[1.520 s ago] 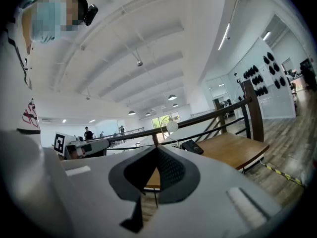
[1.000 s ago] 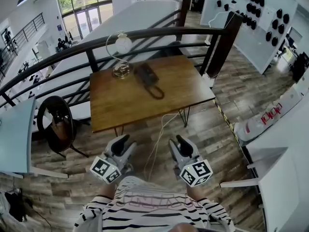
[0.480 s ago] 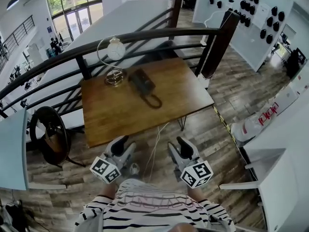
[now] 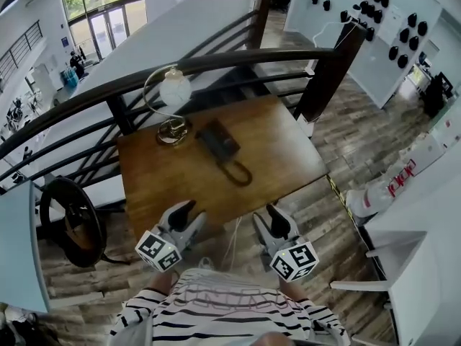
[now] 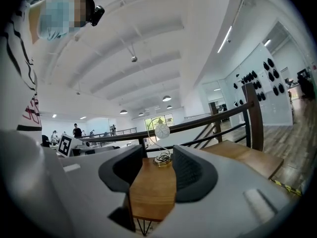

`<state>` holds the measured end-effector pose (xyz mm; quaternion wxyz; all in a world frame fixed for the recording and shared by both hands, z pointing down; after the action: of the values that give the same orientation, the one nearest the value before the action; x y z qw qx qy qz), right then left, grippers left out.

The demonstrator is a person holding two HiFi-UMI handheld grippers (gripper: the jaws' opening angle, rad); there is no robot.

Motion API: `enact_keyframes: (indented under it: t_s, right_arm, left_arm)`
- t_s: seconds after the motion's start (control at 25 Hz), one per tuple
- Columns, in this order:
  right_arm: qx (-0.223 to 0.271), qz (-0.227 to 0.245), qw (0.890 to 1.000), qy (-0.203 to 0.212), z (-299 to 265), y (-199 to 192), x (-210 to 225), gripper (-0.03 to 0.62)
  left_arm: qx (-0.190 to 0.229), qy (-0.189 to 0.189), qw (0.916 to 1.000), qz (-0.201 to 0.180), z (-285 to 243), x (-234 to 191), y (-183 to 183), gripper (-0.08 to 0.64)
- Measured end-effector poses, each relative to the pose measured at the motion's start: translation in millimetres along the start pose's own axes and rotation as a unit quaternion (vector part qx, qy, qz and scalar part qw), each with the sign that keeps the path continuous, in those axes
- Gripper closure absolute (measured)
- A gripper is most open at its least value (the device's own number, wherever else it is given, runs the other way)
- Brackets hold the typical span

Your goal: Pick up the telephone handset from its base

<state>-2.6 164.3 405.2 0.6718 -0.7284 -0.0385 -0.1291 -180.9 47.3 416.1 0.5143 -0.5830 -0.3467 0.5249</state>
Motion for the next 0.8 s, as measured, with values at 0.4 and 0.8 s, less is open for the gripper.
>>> enact_keyframes:
  t_s: [0.4, 0.8]
  right_arm:
    - [-0.009, -0.005, 1.000, -0.013, -77.0, -0.2, 19.0, 0.411]
    - [-0.029, -0.010, 0.998, 0.051, -125.1, 1.8, 78.5, 0.411]
  left_arm:
    - [-0.015, 0.002, 0.9999, 0.004, -21.1, -85.5, 10.4, 0.388]
    - [0.000, 0.078, 0.9969, 0.008, -55.6, -107.3, -2.4, 0.388]
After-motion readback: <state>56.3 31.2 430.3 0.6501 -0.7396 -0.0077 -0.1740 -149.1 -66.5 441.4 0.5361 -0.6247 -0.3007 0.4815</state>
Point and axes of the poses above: the fingertips, and each gripper's own axes: z backward along the fingers, x to its right, y out of its top, the point moved 4 cm from there along z, backward along the fingers
